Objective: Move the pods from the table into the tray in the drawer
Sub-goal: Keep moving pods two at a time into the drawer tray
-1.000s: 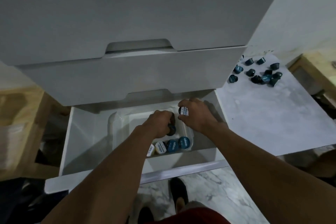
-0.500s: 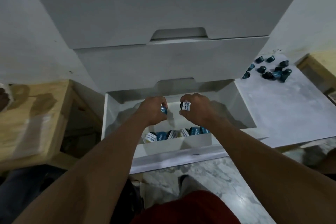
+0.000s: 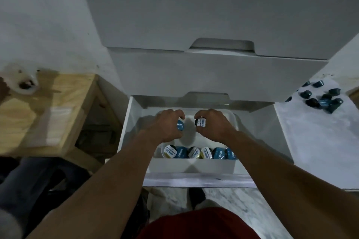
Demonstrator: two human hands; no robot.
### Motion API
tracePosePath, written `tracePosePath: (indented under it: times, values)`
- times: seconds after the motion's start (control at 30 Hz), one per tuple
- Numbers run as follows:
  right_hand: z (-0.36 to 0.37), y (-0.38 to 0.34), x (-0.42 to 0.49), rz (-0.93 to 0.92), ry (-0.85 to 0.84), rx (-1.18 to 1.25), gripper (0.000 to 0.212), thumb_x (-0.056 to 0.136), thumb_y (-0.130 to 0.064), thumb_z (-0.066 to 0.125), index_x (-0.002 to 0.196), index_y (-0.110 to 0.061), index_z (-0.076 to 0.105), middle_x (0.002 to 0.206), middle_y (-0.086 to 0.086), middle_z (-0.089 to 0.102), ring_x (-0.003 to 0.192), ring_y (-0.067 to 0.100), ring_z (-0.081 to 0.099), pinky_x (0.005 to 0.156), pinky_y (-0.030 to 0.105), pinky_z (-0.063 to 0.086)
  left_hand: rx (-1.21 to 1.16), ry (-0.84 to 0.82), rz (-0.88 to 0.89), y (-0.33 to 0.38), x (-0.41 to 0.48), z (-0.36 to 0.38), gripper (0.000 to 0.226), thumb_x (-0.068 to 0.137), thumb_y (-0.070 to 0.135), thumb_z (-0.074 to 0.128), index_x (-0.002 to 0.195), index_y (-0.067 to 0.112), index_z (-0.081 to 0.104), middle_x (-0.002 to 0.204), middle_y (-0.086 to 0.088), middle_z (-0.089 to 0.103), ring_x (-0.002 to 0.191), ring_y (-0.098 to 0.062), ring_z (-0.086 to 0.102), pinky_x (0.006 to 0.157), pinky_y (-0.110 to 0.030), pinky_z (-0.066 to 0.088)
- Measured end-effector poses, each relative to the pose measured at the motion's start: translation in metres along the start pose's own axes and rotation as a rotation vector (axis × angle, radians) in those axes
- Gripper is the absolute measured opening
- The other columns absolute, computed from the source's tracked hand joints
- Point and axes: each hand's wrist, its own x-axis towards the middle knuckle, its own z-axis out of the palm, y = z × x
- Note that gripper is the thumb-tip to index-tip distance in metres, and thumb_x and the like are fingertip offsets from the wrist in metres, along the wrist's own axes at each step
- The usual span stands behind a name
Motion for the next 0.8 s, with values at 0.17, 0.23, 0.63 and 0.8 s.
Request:
tracePosePath:
  times: [0.17,0.23,0.63,0.8]
  values:
    - [0.010,0.007,0.007,-0.009,-0.114,0.015,0.047,0.077,-0.024,0.074,0.121,-0.023,0.056,0.120,0.004,0.060,0.111,0.024,0.053,0.089,0.029,0.041,0.092,-0.059,-0.014,-0.002,0.002,0.007,0.040,0.080,0.021,0.071,0.118,0.024,0.059,0.116,-0.004,0.059,0.104,-0.024,0.055,0.077,-0.027,0.042]
    - [0.013,0.008,0.010,-0.023,-0.139,-0.006,0.046,0.076,-0.023,0.075,0.119,-0.021,0.058,0.119,0.005,0.061,0.109,0.024,0.054,0.090,0.030,0.043,0.131,-0.068,-0.030,-0.002,0.002,0.006,0.040,0.082,0.023,0.070,0.120,0.025,0.057,0.119,0.000,0.054,0.105,-0.023,0.056,0.070,-0.025,0.038]
    - [0.028,0.012,0.014,-0.073,-0.169,0.074,0.035,0.084,-0.006,0.062,0.117,-0.017,0.063,0.118,0.009,0.064,0.104,0.024,0.060,0.084,0.025,0.045,0.181,-0.200,-0.027,-0.001,0.011,0.012,0.050,0.073,0.020,0.079,0.118,0.015,0.059,0.117,-0.010,0.059,0.103,-0.026,0.058,0.080,-0.030,0.044]
    - [0.028,0.013,0.016,-0.032,-0.177,0.064,0.027,0.083,-0.011,0.065,0.110,-0.017,0.067,0.110,0.008,0.066,0.098,0.023,0.061,0.080,0.026,0.048,0.158,-0.219,-0.032,-0.004,0.014,0.010,0.053,0.076,0.018,0.076,0.125,0.016,0.056,0.123,-0.011,0.055,0.107,-0.027,0.056,0.087,-0.032,0.045]
